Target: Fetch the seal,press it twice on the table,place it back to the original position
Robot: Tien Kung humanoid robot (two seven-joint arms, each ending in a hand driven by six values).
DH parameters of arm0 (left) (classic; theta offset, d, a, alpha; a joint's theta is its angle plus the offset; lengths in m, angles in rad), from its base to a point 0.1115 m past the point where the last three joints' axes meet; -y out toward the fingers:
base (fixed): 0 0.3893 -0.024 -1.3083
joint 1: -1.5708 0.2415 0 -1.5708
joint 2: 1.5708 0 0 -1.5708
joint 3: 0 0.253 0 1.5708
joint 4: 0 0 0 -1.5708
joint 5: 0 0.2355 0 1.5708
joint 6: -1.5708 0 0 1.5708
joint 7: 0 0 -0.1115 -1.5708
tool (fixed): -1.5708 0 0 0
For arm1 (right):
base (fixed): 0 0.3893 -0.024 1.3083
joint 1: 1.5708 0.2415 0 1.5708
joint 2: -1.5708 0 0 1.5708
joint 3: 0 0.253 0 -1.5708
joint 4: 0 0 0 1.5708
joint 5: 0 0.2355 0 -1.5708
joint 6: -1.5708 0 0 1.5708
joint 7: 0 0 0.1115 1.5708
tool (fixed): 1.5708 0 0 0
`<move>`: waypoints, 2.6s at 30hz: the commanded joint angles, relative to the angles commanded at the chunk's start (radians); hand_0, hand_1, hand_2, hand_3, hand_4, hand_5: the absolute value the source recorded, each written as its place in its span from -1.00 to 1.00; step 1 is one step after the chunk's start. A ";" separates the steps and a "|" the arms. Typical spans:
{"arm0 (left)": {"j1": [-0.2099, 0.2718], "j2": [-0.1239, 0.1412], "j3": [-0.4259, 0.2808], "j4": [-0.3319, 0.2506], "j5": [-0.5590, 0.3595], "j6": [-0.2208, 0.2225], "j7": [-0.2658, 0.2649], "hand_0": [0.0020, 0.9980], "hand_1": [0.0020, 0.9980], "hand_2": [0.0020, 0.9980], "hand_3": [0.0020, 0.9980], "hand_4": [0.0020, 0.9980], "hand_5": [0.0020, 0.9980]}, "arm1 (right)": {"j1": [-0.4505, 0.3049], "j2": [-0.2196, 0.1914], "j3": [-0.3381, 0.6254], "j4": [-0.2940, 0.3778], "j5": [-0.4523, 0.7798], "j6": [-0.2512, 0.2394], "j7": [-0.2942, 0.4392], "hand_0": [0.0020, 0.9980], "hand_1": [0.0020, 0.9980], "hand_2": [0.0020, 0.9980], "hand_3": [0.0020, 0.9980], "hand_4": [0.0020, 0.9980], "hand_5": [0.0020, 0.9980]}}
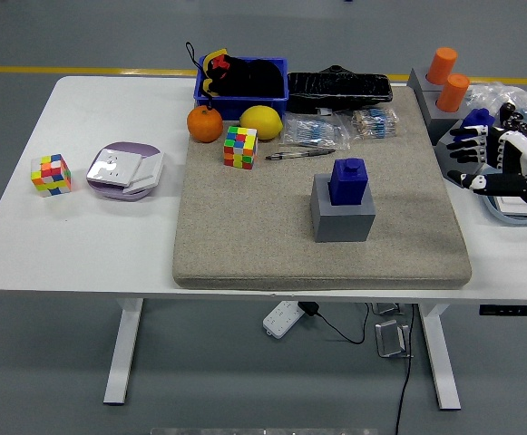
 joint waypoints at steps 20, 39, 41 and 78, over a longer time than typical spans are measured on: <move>0.000 -0.008 0.010 0.001 -0.005 -0.001 0.001 0.64 0.65 0.60 0.71 0.69 -0.07 | 0.139 0.078 -0.199 -0.090 0.005 0.018 0.026 0.59 0.51 0.59 0.76 0.54 -1.00; -0.008 -0.009 0.018 0.003 -0.008 -0.003 0.001 0.64 0.65 0.60 0.71 0.69 -0.07 | 0.199 0.093 -0.318 -0.155 -0.016 0.014 0.078 0.61 0.53 0.55 0.75 0.56 -1.00; -0.008 -0.008 0.020 0.003 -0.007 -0.004 0.001 0.64 0.65 0.60 0.71 0.69 -0.07 | 0.202 0.095 -0.322 -0.160 -0.019 0.010 0.082 0.61 0.53 0.55 0.75 0.56 -1.00; -0.014 -0.014 0.025 0.002 -0.007 -0.015 -0.002 0.63 0.65 0.60 0.71 0.69 -0.07 | 0.210 0.117 -0.430 -0.271 0.078 -0.105 0.227 0.53 0.48 0.52 0.74 0.36 -1.00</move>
